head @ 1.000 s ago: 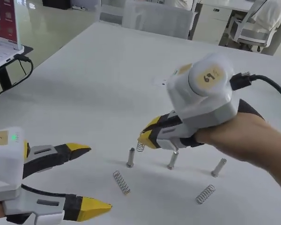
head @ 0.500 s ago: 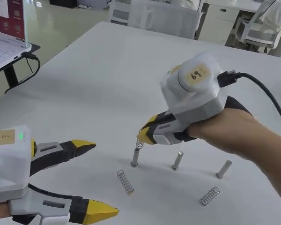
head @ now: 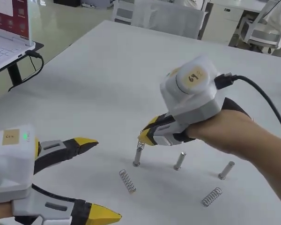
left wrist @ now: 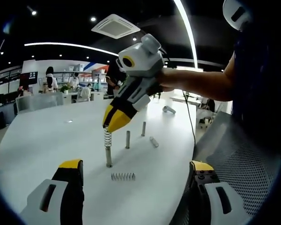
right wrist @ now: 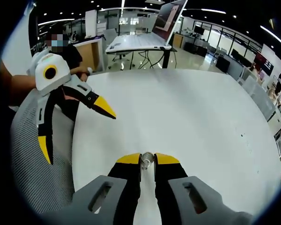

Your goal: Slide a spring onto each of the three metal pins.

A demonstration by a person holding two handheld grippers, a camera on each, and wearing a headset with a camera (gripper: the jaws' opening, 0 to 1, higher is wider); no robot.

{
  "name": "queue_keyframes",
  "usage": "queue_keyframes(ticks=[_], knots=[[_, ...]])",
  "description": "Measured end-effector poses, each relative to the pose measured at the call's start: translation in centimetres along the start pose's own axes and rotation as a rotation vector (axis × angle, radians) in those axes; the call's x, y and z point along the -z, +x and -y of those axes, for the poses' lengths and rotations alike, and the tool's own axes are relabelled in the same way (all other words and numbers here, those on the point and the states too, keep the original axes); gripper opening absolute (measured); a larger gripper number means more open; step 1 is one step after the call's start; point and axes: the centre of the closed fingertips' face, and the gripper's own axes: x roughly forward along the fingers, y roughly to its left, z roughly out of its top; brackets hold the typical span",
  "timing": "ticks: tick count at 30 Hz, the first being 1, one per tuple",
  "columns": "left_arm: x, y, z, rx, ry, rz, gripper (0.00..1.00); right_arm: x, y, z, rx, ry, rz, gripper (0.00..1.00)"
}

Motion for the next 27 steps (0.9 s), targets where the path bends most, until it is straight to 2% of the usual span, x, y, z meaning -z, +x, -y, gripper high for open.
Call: queue_keyframes(ticks=[8, 18, 27], knots=[[0.8, 0.0, 0.1, 0.001, 0.018, -0.031, 0.91, 0.3, 0.2, -0.1, 0.0, -0.005, -0.008, 0.08], [0.9, 0.1, 0.2, 0.007, 0.016, -0.036, 0.9, 0.8, 0.7, -0.1, -0.01, 0.004, -0.01, 0.08], [0.9, 0.1, 0.2, 0.013, 0.016, -0.041, 0.88, 2.0, 1.7, 0.0, -0.017, 0.013, -0.015, 0.08]])
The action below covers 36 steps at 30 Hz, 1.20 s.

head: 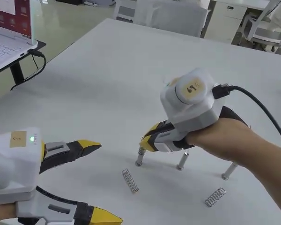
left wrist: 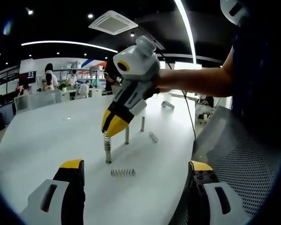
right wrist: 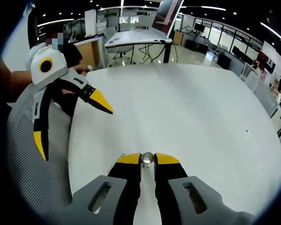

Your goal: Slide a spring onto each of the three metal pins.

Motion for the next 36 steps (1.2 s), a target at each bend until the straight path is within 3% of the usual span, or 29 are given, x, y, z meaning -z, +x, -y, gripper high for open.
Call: queue_keyframes(ticks=[16, 36], knots=[[0.0, 0.0, 0.0, 0.002, -0.002, -0.005, 0.87, 1.5, 2.1, -0.4, 0.006, -0.018, -0.011, 0.08], [-0.1, -0.1, 0.2, -0.007, -0.005, -0.001, 0.86, 2.7, 2.7, -0.9, 0.001, -0.032, -0.031, 0.12]])
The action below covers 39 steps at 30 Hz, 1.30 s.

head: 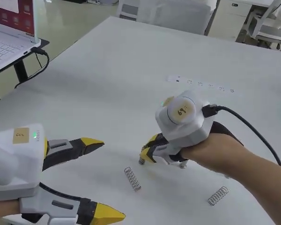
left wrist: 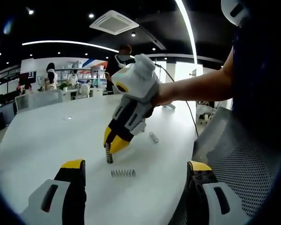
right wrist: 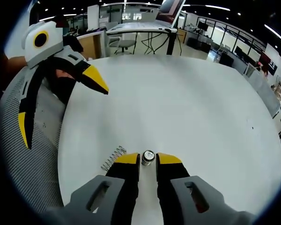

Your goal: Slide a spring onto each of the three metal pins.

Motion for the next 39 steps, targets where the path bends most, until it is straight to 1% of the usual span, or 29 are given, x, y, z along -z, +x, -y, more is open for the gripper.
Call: queue_keyframes(ticks=[11, 17, 20, 24, 26, 31, 33, 36, 39], knots=[[0.3, 0.0, 0.0, 0.004, -0.001, -0.007, 0.86, 1.3, -0.5, 0.1, 0.013, 0.035, -0.011, 0.15], [0.3, 0.1, 0.0, 0.009, -0.001, -0.009, 0.85, 1.9, -1.0, -0.5, 0.015, 0.06, -0.015, 0.15], [0.3, 0.2, 0.0, 0.011, -0.001, -0.01, 0.85, 2.1, -1.2, -0.6, 0.021, 0.075, -0.012, 0.15], [0.3, 0.3, 0.0, 0.013, -0.001, -0.01, 0.85, 2.3, -1.5, -1.0, 0.017, 0.099, -0.007, 0.15], [0.3, 0.3, 0.0, 0.013, 0.0, -0.013, 0.85, 2.5, -1.5, -1.3, 0.007, 0.112, -0.008, 0.15], [0.4, 0.4, 0.0, 0.015, 0.002, -0.015, 0.85, 2.4, -1.6, -2.3, -0.003, 0.114, -0.006, 0.15], [0.4, 0.4, 0.0, 0.017, 0.002, -0.014, 0.85, 2.2, -1.5, -2.6, -0.009, 0.124, 0.002, 0.15], [0.4, 0.5, 0.0, 0.018, 0.006, -0.018, 0.84, 2.1, -1.3, -3.3, -0.032, 0.146, 0.012, 0.14], [0.3, 0.4, -0.1, 0.02, 0.009, -0.019, 0.84, 2.1, -1.1, -4.1, -0.037, 0.137, 0.007, 0.14]])
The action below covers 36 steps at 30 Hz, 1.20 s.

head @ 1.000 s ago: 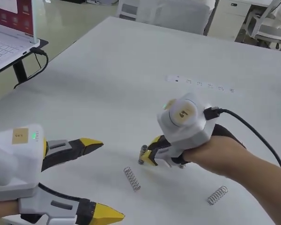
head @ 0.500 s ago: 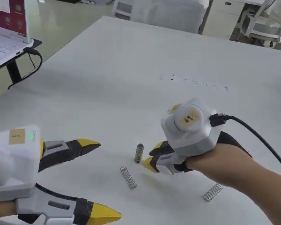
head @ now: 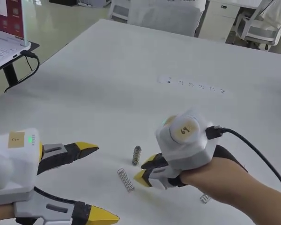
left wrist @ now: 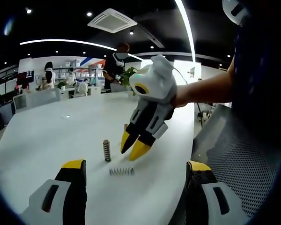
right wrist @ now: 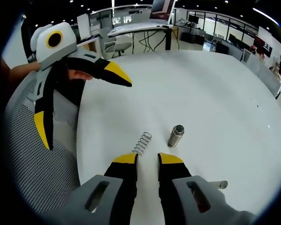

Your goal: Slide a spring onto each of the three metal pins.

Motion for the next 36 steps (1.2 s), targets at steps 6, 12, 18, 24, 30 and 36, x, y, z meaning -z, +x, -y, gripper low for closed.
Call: queue_keyframes(ticks=[6, 12, 18, 24, 30, 36], knots=[[0.0, 0.1, 0.0, 0.008, 0.003, -0.003, 0.84, -0.2, 0.5, -0.8, -0.011, 0.011, 0.005, 0.15], [0.0, 0.2, 0.0, 0.013, 0.005, -0.003, 0.84, -0.2, 1.5, -1.4, 0.003, 0.018, -0.016, 0.15], [0.1, 0.1, 0.0, 0.016, 0.006, -0.005, 0.84, 0.0, 2.1, -1.2, 0.044, 0.038, -0.034, 0.15], [0.1, 0.0, 0.0, 0.015, 0.004, -0.003, 0.84, 0.5, 2.4, -1.1, 0.077, 0.049, -0.048, 0.14], [0.1, 0.0, 0.2, 0.014, 0.003, 0.0, 0.83, 0.7, 2.6, -1.1, 0.097, 0.065, -0.057, 0.13], [0.3, -0.2, 0.2, 0.012, 0.002, -0.002, 0.83, 1.3, 2.5, -0.8, 0.114, 0.067, -0.074, 0.11]])
